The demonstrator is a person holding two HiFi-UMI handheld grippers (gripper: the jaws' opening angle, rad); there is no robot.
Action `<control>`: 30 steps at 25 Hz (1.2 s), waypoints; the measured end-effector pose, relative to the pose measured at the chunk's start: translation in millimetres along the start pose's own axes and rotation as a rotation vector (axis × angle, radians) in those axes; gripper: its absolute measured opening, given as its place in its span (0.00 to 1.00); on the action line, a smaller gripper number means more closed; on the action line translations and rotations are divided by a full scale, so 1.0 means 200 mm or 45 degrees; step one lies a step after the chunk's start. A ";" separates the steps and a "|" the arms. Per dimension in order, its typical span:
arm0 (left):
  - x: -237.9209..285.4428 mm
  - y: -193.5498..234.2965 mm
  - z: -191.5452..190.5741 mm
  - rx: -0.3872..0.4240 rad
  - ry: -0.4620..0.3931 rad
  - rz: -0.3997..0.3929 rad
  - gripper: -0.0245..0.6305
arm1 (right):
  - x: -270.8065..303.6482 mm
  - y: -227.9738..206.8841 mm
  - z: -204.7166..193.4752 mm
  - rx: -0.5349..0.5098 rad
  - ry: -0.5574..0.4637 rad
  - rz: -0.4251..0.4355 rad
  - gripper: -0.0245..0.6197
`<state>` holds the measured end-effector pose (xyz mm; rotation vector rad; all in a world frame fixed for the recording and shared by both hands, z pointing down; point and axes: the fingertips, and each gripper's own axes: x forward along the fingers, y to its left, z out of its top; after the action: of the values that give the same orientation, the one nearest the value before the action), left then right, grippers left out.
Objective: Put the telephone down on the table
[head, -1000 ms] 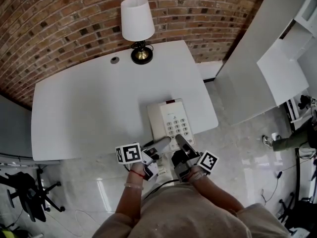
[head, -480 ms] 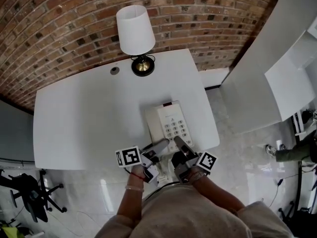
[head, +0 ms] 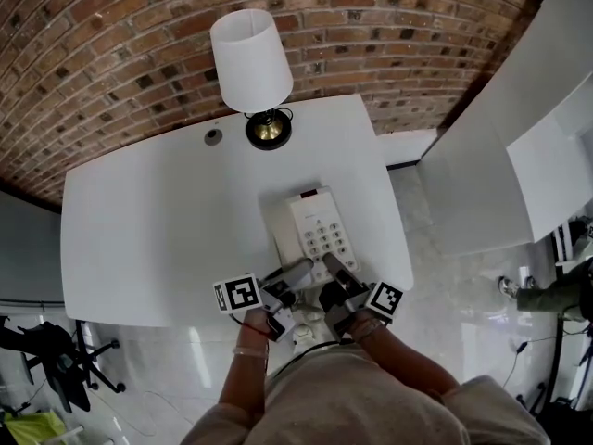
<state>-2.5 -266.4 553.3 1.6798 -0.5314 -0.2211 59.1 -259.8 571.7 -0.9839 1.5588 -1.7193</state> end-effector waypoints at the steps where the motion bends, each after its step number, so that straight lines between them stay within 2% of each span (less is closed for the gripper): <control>1: 0.00 0.01 0.01 -0.002 -0.006 0.002 0.61 | 0.02 0.00 0.00 0.002 0.006 0.001 0.26; 19: 0.03 0.10 0.26 -0.039 -0.083 0.007 0.61 | 0.29 -0.01 0.05 -0.011 0.075 -0.034 0.26; 30: 0.05 0.13 0.35 -0.024 -0.094 0.040 0.62 | 0.38 0.00 0.09 0.005 0.038 -0.070 0.26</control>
<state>-30.0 -334.4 566.8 1.6487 -0.6085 -0.2650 33.4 -332.0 582.5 -1.0121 1.5602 -1.7809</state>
